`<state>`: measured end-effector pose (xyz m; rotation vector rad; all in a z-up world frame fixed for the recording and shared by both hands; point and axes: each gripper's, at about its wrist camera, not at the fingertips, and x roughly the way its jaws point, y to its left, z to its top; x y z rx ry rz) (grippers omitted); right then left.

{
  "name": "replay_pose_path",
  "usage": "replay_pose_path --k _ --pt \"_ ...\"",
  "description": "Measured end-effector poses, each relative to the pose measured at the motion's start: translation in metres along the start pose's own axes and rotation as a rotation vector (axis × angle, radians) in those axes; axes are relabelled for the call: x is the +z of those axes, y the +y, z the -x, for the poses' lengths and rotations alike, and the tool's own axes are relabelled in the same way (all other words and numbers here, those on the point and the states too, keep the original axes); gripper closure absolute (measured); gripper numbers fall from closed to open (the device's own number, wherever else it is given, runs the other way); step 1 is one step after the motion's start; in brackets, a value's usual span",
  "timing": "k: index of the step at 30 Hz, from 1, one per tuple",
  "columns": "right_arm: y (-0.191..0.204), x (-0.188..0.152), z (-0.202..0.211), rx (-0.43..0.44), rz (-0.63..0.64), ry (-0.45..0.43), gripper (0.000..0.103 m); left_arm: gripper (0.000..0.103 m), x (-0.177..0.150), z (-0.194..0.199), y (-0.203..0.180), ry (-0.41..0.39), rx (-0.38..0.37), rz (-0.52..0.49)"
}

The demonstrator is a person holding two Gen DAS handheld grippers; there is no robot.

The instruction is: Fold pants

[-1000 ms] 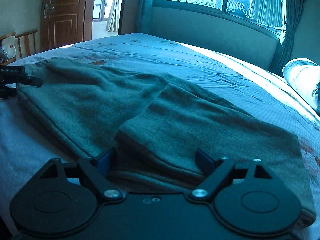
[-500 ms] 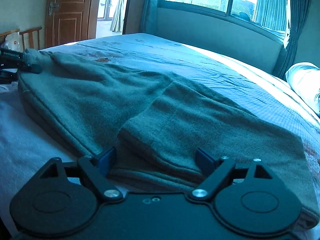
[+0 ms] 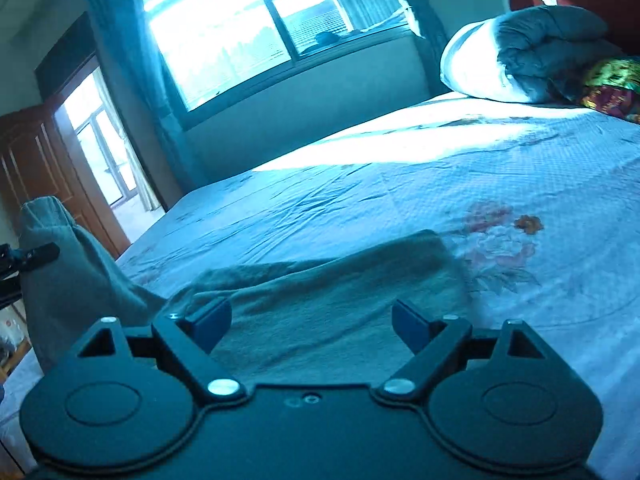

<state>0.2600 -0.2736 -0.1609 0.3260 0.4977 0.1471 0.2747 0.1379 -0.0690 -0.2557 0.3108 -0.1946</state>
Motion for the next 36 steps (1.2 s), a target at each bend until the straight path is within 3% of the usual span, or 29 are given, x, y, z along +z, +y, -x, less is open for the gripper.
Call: replay_pose_path --k 4,6,7,8,9,14,19,25,29,32,33,35,36 --pt "-0.061 0.019 0.017 -0.06 -0.125 -0.022 0.021 0.069 -0.015 -0.032 -0.089 0.06 -0.185 -0.071" --pt "-0.086 0.023 0.025 -0.075 -0.178 -0.038 0.021 0.065 -0.036 -0.052 -0.131 0.173 -0.279 -0.106" --pt "-0.096 0.023 0.029 -0.079 -0.207 -0.047 0.021 0.054 -0.051 -0.059 -0.147 0.237 -0.291 -0.11" --pt "-0.104 0.023 0.032 -0.08 -0.237 -0.048 0.02 0.04 -0.065 -0.06 -0.156 0.266 -0.272 -0.125" --pt "-0.111 0.023 0.034 -0.068 -0.27 -0.045 0.019 0.036 -0.077 -0.055 -0.159 0.27 -0.245 -0.139" --pt "-0.116 0.013 0.03 0.08 -0.379 -0.007 0.019 0.035 -0.094 -0.011 -0.111 0.248 -0.12 -0.093" --pt "-0.082 0.004 0.01 0.215 -0.373 0.102 0.023 0.035 -0.096 0.035 -0.044 0.24 0.0 -0.028" --pt "-0.063 -0.005 -0.013 0.18 -0.382 0.189 0.028 0.035 -0.113 0.055 -0.007 0.277 0.022 0.003" --pt "-0.063 -0.007 -0.023 0.196 -0.413 0.2 0.027 0.035 -0.123 0.035 -0.016 0.331 0.065 -0.047" --pt "-0.066 -0.009 -0.029 0.193 -0.457 0.2 0.027 0.035 -0.123 0.027 -0.016 0.328 0.087 -0.044" --pt "-0.066 -0.009 -0.029 0.192 -0.465 0.196 0.031 0.035 -0.123 0.027 -0.014 0.324 0.104 -0.041" --pt "-0.065 -0.008 -0.035 0.174 -0.452 0.21 0.049 0.035 -0.122 0.028 -0.009 0.306 0.126 -0.028" --pt "-0.064 -0.008 -0.038 0.175 -0.447 0.217 0.049 0.035 -0.121 0.029 -0.008 0.289 0.108 -0.005"
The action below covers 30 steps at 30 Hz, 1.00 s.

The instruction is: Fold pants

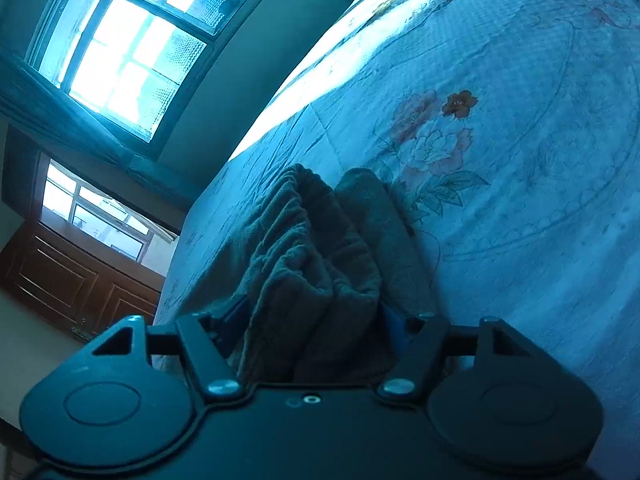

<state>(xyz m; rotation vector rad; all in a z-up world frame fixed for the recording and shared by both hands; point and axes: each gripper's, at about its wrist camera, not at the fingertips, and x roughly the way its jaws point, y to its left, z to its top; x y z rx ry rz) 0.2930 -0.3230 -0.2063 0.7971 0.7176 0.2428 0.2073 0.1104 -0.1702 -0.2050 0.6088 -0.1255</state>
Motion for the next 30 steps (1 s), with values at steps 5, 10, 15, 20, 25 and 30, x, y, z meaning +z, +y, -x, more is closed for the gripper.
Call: replay_pose_path --k 5,10,15,20,25,30 --pt "0.014 0.004 -0.019 -0.013 0.051 0.043 0.04 0.035 0.003 -0.022 -0.005 0.029 0.057 0.01" --pt "0.045 0.021 0.004 0.099 0.11 0.007 0.081 0.041 -0.003 -0.021 -0.001 0.002 0.118 0.049" --pt "0.046 0.013 0.029 0.075 0.209 -0.088 0.08 0.041 -0.003 -0.013 -0.002 -0.043 0.11 0.065" --pt "-0.013 0.007 -0.005 0.022 0.015 0.038 0.077 0.041 -0.005 -0.016 0.004 -0.005 0.087 0.078" --pt "0.004 0.013 0.016 -0.026 0.124 0.001 0.07 0.04 -0.005 -0.003 0.011 0.011 0.048 0.087" --pt "0.028 0.021 0.049 -0.088 0.306 -0.168 0.068 0.04 0.003 0.024 0.02 -0.04 0.098 0.029"
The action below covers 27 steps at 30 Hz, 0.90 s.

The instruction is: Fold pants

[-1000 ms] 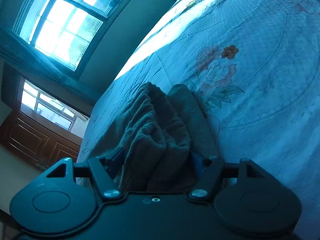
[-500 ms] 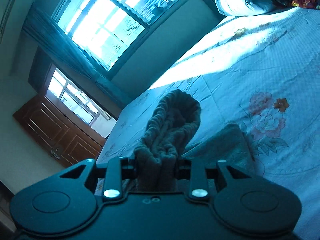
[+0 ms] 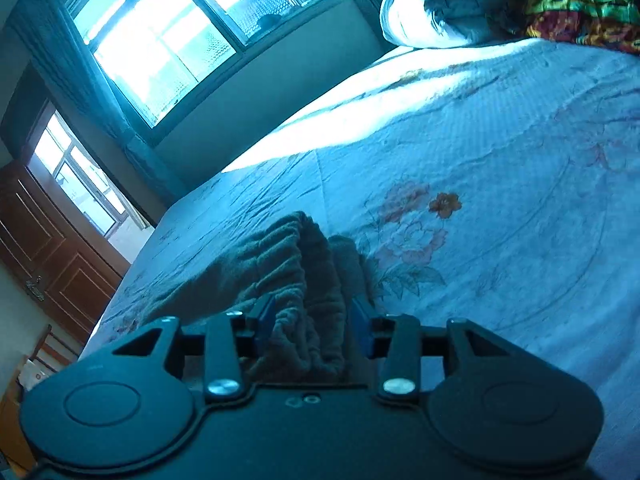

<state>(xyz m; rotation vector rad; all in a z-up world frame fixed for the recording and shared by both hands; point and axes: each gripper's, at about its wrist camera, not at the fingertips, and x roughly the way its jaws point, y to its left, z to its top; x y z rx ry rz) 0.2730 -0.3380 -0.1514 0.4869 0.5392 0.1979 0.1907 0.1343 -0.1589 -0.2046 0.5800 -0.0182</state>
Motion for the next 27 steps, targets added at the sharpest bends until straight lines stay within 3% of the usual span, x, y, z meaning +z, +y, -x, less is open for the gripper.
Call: replay_pose_path --k 4,7,11,15,19,20,21,22,23,24,27 --pt "0.043 0.02 -0.031 0.019 0.161 0.017 0.068 0.04 0.042 -0.027 -0.004 -0.052 0.004 0.022" --pt "0.076 0.027 -0.062 -0.007 0.301 0.053 0.067 0.039 0.074 -0.064 -0.019 -0.041 0.0 0.021" --pt "0.096 0.03 -0.098 0.069 0.359 0.138 0.07 0.035 0.106 -0.108 -0.039 -0.013 -0.029 0.004" --pt "0.084 0.019 -0.136 -0.056 0.404 0.311 0.075 0.034 0.105 -0.157 -0.052 0.13 0.013 -0.058" --pt "0.081 0.012 -0.127 -0.025 0.422 0.287 0.075 0.022 0.094 -0.165 -0.05 0.151 0.047 -0.06" --pt "0.084 0.012 -0.12 -0.012 0.42 0.273 0.073 0.017 0.094 -0.164 -0.048 0.157 0.048 -0.057" --pt "0.085 0.013 -0.114 0.004 0.413 0.256 0.063 0.013 0.094 -0.161 -0.047 0.162 0.052 -0.056" --pt "0.086 0.016 -0.104 0.025 0.398 0.227 0.041 0.005 0.094 -0.157 -0.045 0.165 0.061 -0.057" --pt "0.087 0.017 -0.094 0.025 0.393 0.192 0.026 0.0 0.094 -0.152 -0.043 0.167 0.06 -0.063" --pt "0.086 0.018 -0.08 0.029 0.386 0.145 0.008 0.0 0.093 -0.147 -0.042 0.166 0.062 -0.076" --pt "0.075 0.024 -0.054 0.07 0.323 0.108 0.009 0.0 0.089 -0.131 -0.036 0.163 0.06 -0.082"
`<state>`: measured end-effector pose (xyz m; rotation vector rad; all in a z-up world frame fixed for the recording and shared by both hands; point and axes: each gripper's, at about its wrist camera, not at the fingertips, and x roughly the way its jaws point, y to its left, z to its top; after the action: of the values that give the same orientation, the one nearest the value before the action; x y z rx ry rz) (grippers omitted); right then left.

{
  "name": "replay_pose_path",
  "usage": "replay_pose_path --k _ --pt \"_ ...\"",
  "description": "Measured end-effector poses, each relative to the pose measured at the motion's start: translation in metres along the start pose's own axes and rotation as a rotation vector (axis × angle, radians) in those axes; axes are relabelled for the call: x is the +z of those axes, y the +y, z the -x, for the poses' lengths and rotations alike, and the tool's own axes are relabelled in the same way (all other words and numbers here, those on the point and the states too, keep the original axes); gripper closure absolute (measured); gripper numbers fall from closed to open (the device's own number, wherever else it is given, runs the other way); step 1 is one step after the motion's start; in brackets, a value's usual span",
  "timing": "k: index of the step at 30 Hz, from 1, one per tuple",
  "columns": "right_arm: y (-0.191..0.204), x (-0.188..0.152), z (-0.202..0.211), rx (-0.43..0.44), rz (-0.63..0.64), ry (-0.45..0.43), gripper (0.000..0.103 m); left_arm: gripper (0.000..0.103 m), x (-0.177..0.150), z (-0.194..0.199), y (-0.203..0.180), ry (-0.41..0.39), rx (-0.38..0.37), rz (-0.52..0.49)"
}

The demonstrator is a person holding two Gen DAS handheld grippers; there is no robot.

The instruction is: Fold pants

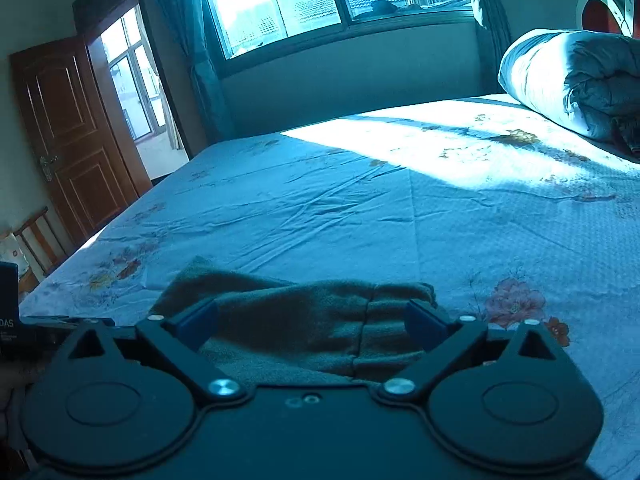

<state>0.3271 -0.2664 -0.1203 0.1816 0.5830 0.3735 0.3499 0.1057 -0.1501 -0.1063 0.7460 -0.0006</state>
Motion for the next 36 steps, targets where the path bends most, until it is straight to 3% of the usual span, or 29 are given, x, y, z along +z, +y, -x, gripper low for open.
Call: replay_pose_path --k 6,10,12,17,20,23,26,29,31,34,36 --pt "-0.049 -0.013 0.03 0.033 -0.243 -0.009 0.008 0.0 -0.018 0.024 0.016 0.007 -0.067 0.043" --pt "-0.077 -0.027 0.036 0.011 -0.377 0.0 0.008 0.0 -0.033 0.03 0.036 0.031 -0.19 0.165" --pt "-0.084 -0.031 0.036 0.022 -0.404 0.013 0.008 0.0 -0.039 0.029 0.041 0.042 -0.249 0.19" --pt "-0.105 -0.048 0.02 0.058 -0.577 0.069 0.012 0.0 -0.047 0.023 0.046 0.061 -0.292 0.233" --pt "-0.097 -0.046 0.025 0.095 -0.529 0.025 0.013 0.0 -0.047 0.021 0.043 0.066 -0.278 0.211" --pt "-0.098 -0.046 0.012 0.09 -0.541 0.102 0.015 0.0 -0.044 0.016 0.042 0.072 -0.28 0.217" --pt "-0.111 -0.059 -0.001 0.13 -0.612 0.164 0.015 0.0 -0.039 0.009 0.04 0.085 -0.324 0.219" --pt "-0.116 -0.067 -0.008 0.177 -0.639 0.152 0.016 0.0 -0.034 -0.003 0.041 0.095 -0.381 0.25" --pt "-0.116 -0.064 -0.007 0.156 -0.649 0.139 0.03 0.0 -0.033 -0.01 0.043 0.097 -0.403 0.283" --pt "-0.116 -0.056 0.004 0.145 -0.642 0.046 0.034 0.0 -0.034 -0.015 0.046 0.082 -0.412 0.323" --pt "-0.115 -0.054 0.004 0.176 -0.639 0.057 0.039 0.0 -0.035 -0.017 0.045 0.08 -0.414 0.313"
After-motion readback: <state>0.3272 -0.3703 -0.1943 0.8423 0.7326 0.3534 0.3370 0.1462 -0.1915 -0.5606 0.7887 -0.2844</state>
